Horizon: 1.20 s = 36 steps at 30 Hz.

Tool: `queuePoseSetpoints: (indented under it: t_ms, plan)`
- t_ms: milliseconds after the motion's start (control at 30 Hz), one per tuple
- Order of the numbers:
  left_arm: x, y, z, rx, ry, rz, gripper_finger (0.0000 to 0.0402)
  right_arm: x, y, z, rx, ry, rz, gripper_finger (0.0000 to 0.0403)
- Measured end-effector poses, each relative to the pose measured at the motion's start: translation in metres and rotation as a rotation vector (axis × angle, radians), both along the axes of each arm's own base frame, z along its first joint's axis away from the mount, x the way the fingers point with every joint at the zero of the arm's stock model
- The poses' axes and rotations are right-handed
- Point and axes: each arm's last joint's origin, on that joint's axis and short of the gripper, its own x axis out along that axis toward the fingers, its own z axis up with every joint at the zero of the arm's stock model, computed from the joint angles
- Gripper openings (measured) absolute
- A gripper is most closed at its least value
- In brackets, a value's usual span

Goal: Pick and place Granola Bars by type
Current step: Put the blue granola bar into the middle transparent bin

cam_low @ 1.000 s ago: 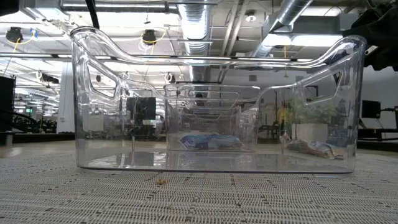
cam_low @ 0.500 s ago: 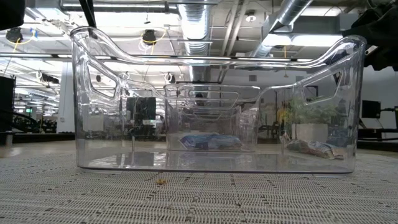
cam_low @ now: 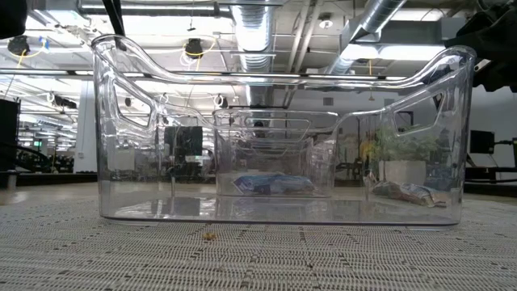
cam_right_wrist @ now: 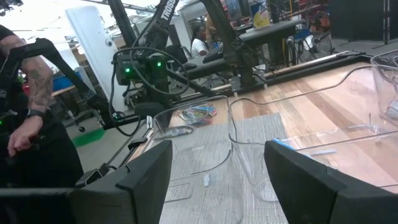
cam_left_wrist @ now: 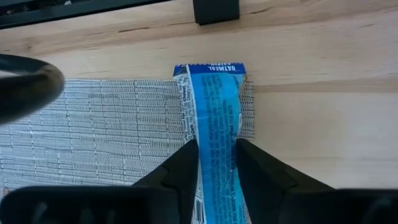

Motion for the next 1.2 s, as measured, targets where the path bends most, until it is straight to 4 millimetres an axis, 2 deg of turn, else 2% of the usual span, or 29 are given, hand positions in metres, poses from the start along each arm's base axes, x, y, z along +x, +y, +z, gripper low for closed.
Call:
queuePoseSetpoints:
  t_ms: [367, 633, 767, 900, 1067, 1200]
  plan:
    - [0.0, 0.0, 0.0, -0.009, 0.012, 0.043, 0.0057, 0.0, 0.0, 0.0, 0.0, 0.0, 0.0, 0.0249]
    - [0.005, -0.004, 0.004, -0.066, 0.002, 0.156, 0.0051, 0.0, 0.0, 0.0, 0.0, 0.0, -0.001, 0.0249]
    - [0.01, -0.01, 0.021, -0.153, -0.025, 0.24, 0.0052, 0.0, 0.0, 0.0, 0.0, 0.0, 0.0, 0.0249]
    - [0.011, -0.011, 0.044, -0.219, -0.095, 0.212, 0.0052, 0.0, 0.0, 0.0, 0.0, 0.0, 0.0, 0.0249]
    - [0.015, -0.004, 0.075, -0.305, -0.226, 0.173, 0.0052, 0.0, 0.0, 0.0, 0.0, 0.0, -0.001, 0.0249]
    - [0.023, 0.004, 0.102, -0.457, -0.313, 0.262, 0.0052, 0.0, 0.0, 0.0, 0.0, 0.0, 0.0, 0.0249]
